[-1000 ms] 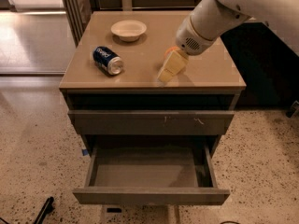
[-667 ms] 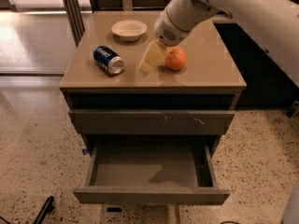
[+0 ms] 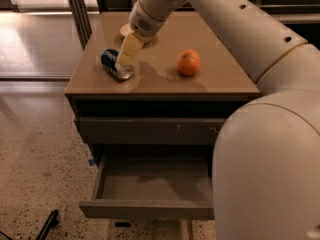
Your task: Place pepsi can into middle drawer
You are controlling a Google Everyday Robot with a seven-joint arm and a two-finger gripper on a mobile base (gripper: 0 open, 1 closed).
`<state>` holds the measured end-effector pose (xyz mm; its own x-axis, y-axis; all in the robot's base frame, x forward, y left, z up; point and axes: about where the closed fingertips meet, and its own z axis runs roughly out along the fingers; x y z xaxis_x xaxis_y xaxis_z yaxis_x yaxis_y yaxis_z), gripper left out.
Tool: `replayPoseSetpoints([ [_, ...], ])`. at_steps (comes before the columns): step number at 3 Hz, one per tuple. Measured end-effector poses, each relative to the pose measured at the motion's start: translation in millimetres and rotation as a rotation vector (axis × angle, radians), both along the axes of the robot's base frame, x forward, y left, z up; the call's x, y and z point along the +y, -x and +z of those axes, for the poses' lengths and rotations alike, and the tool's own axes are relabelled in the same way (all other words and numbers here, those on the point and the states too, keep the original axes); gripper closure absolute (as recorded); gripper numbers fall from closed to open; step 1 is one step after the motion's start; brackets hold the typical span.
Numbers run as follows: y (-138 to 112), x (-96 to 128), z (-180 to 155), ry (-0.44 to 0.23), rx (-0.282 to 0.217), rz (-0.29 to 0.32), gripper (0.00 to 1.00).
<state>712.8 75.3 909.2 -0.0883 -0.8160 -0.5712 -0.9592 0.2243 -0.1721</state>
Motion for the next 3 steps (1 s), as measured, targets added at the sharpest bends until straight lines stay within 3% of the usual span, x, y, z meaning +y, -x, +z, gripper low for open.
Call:
replayPoseSetpoints([
  [1,-12.4,29.5,-11.4,-0.024,0.057,0.009,0.0],
  [3,-22.0,59.4,-37.3,-0.05,0.137,-0.029,0.0],
])
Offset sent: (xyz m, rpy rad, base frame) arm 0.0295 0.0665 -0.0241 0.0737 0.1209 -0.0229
